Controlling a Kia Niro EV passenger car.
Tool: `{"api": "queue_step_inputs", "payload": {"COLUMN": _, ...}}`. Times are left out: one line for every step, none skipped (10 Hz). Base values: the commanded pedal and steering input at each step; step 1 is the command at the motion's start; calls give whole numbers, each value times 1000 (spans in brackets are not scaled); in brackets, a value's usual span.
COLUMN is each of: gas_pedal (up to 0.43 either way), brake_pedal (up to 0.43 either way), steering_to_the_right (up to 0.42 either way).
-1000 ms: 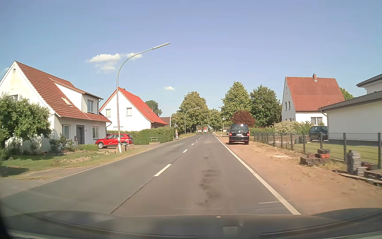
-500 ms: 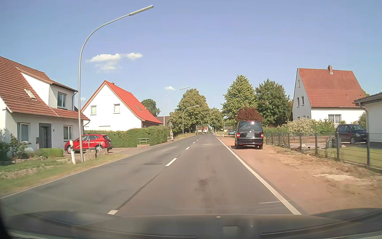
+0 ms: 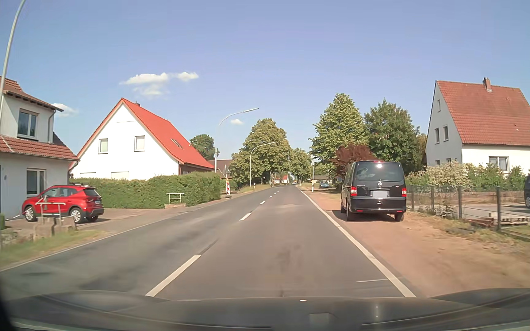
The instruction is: Follow the waypoints while adhering to traffic rules and regulations
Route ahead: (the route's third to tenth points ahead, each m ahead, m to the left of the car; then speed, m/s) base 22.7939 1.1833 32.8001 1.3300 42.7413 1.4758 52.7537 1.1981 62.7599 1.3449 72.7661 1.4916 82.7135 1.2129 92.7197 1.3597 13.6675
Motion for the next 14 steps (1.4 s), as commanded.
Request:
{"api": "queue_step_inputs", "payload": {"gas_pedal": 169, "brake_pedal": 6, "steering_to_the_right": 1}}
{"api": "queue_step_inputs", "payload": {"gas_pedal": 169, "brake_pedal": 6, "steering_to_the_right": 0}}
{"api": "queue_step_inputs", "payload": {"gas_pedal": 169, "brake_pedal": 6, "steering_to_the_right": 0}}
{"api": "queue_step_inputs", "payload": {"gas_pedal": 169, "brake_pedal": 6, "steering_to_the_right": 0}}
{"api": "queue_step_inputs", "payload": {"gas_pedal": 169, "brake_pedal": 6, "steering_to_the_right": 0}}
{"api": "queue_step_inputs", "payload": {"gas_pedal": 150, "brake_pedal": 6, "steering_to_the_right": 0}}
{"api": "queue_step_inputs", "payload": {"gas_pedal": 138, "brake_pedal": 6, "steering_to_the_right": 0}}
{"api": "queue_step_inputs", "payload": {"gas_pedal": 130, "brake_pedal": 6, "steering_to_the_right": 0}}
{"api": "queue_step_inputs", "payload": {"gas_pedal": 118, "brake_pedal": 6, "steering_to_the_right": 0}}
{"api": "queue_step_inputs", "payload": {"gas_pedal": 118, "brake_pedal": 6, "steering_to_the_right": 0}}
{"api": "queue_step_inputs", "payload": {"gas_pedal": 118, "brake_pedal": 6, "steering_to_the_right": 0}}
{"api": "queue_step_inputs", "payload": {"gas_pedal": 118, "brake_pedal": 6, "steering_to_the_right": 0}}
{"api": "queue_step_inputs", "payload": {"gas_pedal": 118, "brake_pedal": 6, "steering_to_the_right": 0}}
{"api": "queue_step_inputs", "payload": {"gas_pedal": 118, "brake_pedal": 6, "steering_to_the_right": 0}}
